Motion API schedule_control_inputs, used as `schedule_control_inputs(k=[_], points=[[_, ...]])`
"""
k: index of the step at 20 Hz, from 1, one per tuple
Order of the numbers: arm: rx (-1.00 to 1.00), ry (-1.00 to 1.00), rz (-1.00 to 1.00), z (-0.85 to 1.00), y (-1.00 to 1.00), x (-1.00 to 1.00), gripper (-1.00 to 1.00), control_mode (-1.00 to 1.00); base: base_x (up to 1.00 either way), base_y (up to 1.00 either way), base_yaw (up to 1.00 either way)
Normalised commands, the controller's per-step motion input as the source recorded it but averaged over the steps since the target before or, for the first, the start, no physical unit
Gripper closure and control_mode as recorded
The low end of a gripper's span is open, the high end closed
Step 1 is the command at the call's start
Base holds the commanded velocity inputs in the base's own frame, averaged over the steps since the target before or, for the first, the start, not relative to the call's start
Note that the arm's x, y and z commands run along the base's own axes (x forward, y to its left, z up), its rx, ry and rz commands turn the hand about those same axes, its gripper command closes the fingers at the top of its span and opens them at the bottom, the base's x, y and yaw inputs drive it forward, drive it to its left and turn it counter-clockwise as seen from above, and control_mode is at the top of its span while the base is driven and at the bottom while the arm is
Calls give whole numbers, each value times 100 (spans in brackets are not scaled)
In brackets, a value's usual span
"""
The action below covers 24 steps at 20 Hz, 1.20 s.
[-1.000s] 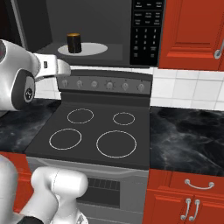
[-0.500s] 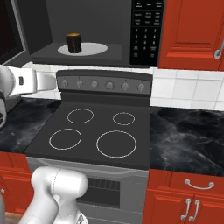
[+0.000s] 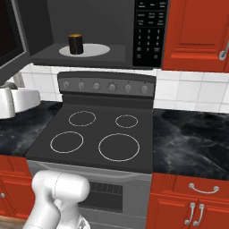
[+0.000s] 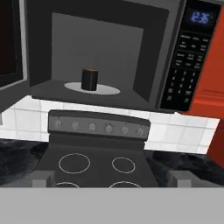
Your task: Pick the mug from the counter and place it inside the microwave. Then close the microwave.
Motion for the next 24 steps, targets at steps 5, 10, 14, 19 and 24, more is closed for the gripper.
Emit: schedule_control_inputs(k=[5, 10, 14, 19, 24], points=[[0, -15, 0, 8, 0, -54, -100, -100, 0, 0, 0], [0, -18, 0, 22, 0, -49, -100, -100, 0, 0, 0], [0, -21, -2, 30, 0, -61, -100, -100, 0, 0, 0], [0, -16, -9, 27, 9, -57, -100, -100, 0, 0, 0], [0, -15, -12, 10, 39, -59, -100, -100, 0, 0, 0]])
